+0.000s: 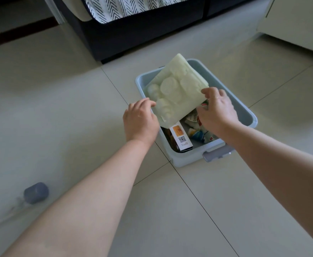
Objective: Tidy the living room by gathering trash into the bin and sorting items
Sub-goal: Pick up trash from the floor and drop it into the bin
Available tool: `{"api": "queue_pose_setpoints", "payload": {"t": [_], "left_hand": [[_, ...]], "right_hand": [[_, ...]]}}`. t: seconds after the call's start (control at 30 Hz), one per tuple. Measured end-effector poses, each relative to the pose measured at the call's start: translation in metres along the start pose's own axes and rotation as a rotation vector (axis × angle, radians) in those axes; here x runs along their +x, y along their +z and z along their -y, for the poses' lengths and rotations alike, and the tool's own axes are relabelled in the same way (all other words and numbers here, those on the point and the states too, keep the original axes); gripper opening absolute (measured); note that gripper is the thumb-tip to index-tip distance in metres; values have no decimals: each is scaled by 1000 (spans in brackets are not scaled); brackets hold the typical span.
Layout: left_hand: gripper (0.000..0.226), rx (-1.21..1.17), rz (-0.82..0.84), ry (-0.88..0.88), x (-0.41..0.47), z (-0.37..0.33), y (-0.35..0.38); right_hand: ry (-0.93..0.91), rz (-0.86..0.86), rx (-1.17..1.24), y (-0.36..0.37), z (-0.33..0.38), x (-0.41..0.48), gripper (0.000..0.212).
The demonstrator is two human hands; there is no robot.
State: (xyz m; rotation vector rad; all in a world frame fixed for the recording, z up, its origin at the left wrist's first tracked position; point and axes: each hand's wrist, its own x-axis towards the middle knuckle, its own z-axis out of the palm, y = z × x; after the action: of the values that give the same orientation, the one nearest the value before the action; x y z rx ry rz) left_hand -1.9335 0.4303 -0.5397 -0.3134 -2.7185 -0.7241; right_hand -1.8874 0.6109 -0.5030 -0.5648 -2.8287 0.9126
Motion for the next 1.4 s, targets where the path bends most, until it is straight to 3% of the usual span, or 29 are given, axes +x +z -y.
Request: {"api": "queue_pose_setpoints", "payload": {"t": [0.07,0.27,0.43,0.57,0.87,1.07,1.4], "left_hand": [[39,7,33,-101,0,8,-1],[40,99,147,-284,-13,52,-14],[40,202,178,-398,-37,103,-40],[41,246,204,-612,-66,146,-64],[43,453,317,-840,-101,230,-111],[43,577,442,-843,-115,274,-134],[50,726,678,-701,-127,299,-138]], "right_hand": [[18,4,-12,2,0,-2,49],[-312,83,-67,30,22,-35,28],[-548,145,-97,54,60,-53,26],[-578,260,-95,80,86,-65,27],[-607,420,-123,131,115,-97,28],[-576,455,-132,149,120,-99,29],[-588,532,-107,169,139,-107,32]]}}
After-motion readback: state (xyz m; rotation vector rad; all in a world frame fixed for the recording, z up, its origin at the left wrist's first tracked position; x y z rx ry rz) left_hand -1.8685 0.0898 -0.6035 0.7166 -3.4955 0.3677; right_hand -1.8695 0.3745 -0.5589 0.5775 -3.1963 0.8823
